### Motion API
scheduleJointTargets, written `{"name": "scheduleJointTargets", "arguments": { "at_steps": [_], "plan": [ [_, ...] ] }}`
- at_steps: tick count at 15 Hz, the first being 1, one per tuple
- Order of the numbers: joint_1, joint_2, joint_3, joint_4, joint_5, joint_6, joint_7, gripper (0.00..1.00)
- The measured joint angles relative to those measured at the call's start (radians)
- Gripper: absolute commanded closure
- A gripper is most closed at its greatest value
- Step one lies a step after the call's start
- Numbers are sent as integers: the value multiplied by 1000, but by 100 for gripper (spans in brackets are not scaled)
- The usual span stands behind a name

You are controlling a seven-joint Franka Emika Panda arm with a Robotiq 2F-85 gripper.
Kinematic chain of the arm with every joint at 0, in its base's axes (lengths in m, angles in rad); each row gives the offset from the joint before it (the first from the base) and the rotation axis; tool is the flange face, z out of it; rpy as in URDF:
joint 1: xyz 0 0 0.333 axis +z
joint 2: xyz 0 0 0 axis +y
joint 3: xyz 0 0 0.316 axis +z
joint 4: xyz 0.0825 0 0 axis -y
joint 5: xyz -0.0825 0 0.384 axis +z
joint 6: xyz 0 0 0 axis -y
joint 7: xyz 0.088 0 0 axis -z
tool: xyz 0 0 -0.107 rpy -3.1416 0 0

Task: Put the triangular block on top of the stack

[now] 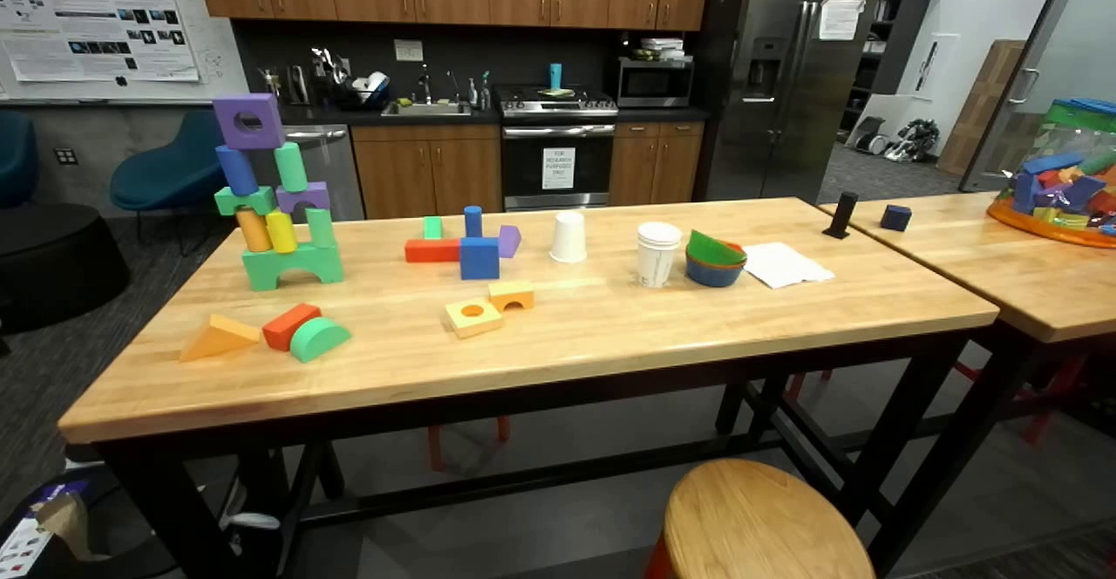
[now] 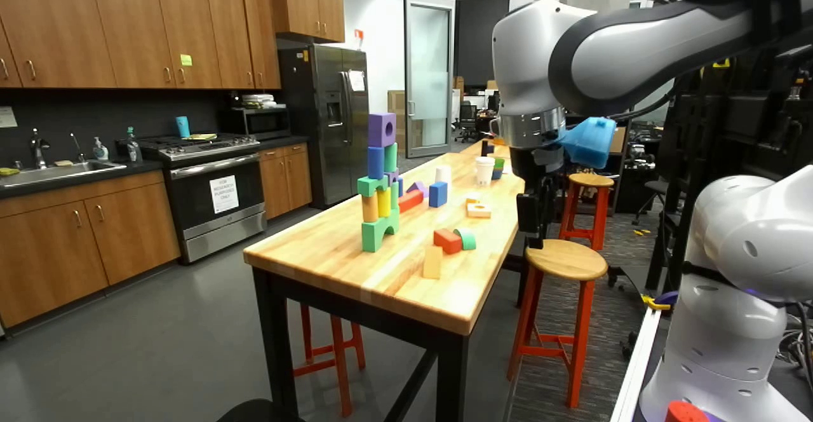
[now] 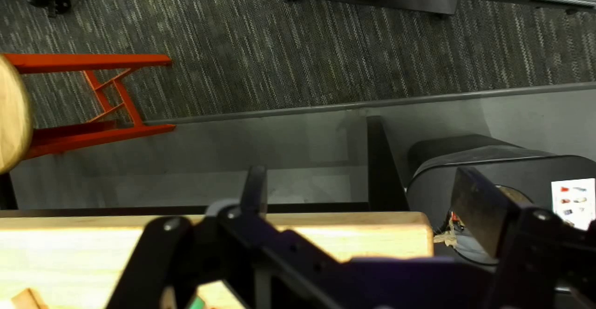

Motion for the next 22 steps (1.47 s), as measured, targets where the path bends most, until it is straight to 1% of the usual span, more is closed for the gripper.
{"name": "scheduleJointTargets", "arguments": {
  "at_steps": [6,9,12,15,19,22],
  "plan": [
    [0,1,-1,0,0,3,2,0],
    [-1,22,0,0,0,68,31,0],
    [-12,76,7,8,0,171,129,0],
    [-58,137,31,24,0,254,282,0],
    [-134,180,65,46,-8,342,463,0],
    [-148,182,87,53,-14,366,523,0]
  ]
}}
